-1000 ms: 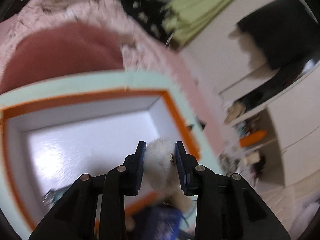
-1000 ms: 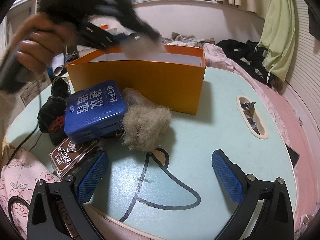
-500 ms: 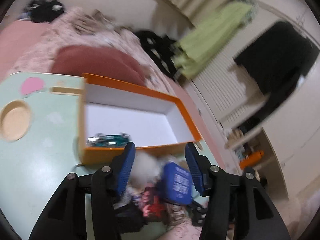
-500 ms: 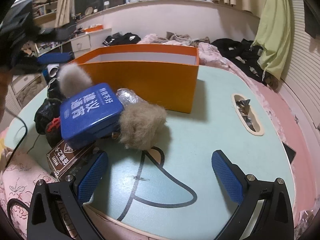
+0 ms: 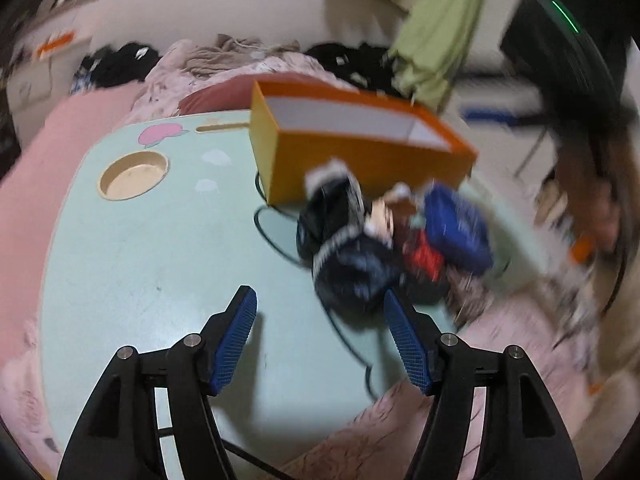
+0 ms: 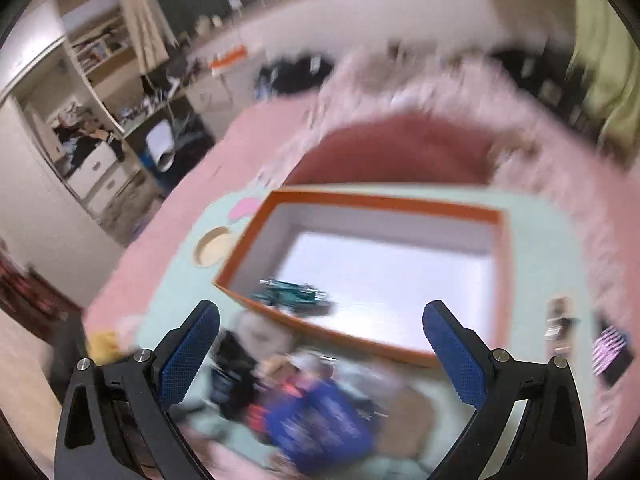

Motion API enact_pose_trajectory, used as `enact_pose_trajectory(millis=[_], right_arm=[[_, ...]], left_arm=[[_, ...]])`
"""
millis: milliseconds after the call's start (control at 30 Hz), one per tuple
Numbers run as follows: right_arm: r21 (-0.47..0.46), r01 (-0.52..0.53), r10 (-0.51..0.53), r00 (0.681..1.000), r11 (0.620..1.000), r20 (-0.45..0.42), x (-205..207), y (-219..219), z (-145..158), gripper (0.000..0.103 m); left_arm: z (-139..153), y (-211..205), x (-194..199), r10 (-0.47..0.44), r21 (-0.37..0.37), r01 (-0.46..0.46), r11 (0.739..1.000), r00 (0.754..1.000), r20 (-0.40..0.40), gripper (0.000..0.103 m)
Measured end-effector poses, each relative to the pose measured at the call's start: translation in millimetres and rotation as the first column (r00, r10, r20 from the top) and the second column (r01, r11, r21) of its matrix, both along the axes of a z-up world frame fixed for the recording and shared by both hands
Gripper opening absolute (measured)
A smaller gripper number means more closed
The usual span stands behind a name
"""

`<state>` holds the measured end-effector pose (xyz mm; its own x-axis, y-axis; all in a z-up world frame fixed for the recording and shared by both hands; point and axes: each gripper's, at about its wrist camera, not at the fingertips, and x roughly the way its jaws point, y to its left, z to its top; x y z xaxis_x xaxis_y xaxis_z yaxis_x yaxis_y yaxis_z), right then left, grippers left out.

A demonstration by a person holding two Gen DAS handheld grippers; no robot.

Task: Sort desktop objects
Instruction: 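Grasp the white fluffy item in the orange box with the left gripper, set it by the bag, then grasp the green toy car in the orange box with the right gripper, set it by the figurine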

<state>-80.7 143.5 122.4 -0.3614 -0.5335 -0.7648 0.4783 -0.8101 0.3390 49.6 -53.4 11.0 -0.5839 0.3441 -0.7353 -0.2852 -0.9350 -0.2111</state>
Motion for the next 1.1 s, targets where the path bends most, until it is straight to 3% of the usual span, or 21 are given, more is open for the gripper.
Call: enact_pose_trajectory(millis=[100,133,167,233,367,500,533,600,633,700,800,833,867,1000,1033,1067,1100], right_arm=[[0.003,-0.025,0.024,0.972,1.0,0.234,-37,-33,-21,0.095],[0.028,-0.027,0.018,0.96,0.999,0.278,-47,-42,-28,0.095],[0.07,-0.035,0.012,0.95,0.997,0.311,-54,-52,-37,0.094],[0.138,-0.062,0.009,0.933,0.989,0.359,-59,-68,-54,0.094],[0.185,-0.09,-0.001,0.898,0.979,0.441,-65,-89,-76,0.093],[0.279,-0.12,-0.014,0.9,0.953,0.435,-67,-106,-90,0.093],[0.304,-0.128,-0.006,0.914,0.944,0.406,-67,-108,-90,0.091],[0.36,-0.134,-0.003,0.935,0.923,0.355,-65,-110,-89,0.084],[0.389,-0.137,0.001,0.944,0.911,0.33,-64,-112,-87,0.074],[0.408,-0.146,0.023,0.956,0.901,0.292,-60,-113,-85,0.068],[0.378,-0.14,0.019,0.951,0.915,0.307,-63,-103,-80,0.044],[0.376,-0.131,0.009,0.951,0.917,0.31,-65,-100,-79,0.029],[0.385,-0.12,-0.003,0.953,0.915,0.304,-67,-95,-78,0.023],[0.31,-0.157,0.038,0.933,0.938,0.359,-74,-87,-75,0.023],[0.302,-0.168,0.045,0.926,0.938,0.374,-75,-84,-74,0.032],[0.3,-0.171,0.043,0.92,0.938,0.389,-76,-81,-72,0.047],[0.298,-0.167,0.04,0.92,0.94,0.39,-77,-79,-68,0.051]], left_arm=[[-12,5,7,-0.026,-0.072,0.026,0.997,1.0,0.003,0.071],[-15,8,9,-0.022,-0.112,0.019,0.993,0.999,-0.028,0.082],[-21,14,10,-0.015,-0.181,0.006,0.983,0.999,-0.046,0.086],[-21,17,11,-0.011,-0.168,0.0,0.986,0.998,-0.062,0.092],[-23,15,7,-0.009,-0.161,-0.003,0.987,0.997,-0.071,0.093],[-25,14,5,-0.006,-0.156,-0.006,0.988,0.997,-0.077,0.093],[-25,14,5,-0.006,-0.157,-0.006,0.988,0.997,-0.076,0.093],[-25,13,6,-0.005,-0.154,-0.007,0.988,0.997,-0.078,0.093],[-24,13,5,-0.004,-0.153,-0.008,0.988,0.997,-0.08,0.093],[-24,12,5,-0.003,-0.152,-0.01,0.988,0.997,-0.081,0.093],[-24,11,4,-0.002,-0.15,-0.011,0.989,0.996,-0.085,0.093],[-24,10,4,-0.002,-0.15,-0.011,0.989,0.996,-0.085,0.093],[-24,10,3,-0.002,-0.15,-0.011,0.989,0.996,-0.086,0.093],[-24,11,5,-0.002,-0.15,-0.011,0.989,0.996,-0.089,0.093],[-24,12,5,-0.002,-0.15,-0.012,0.989,0.996,-0.09,0.093],[-24,12,5,-0.002,-0.15,-0.011,0.989,0.996,-0.09,0.093],[-23,12,5,-0.002,-0.15,-0.011,0.989,0.996,-0.09,0.093]])
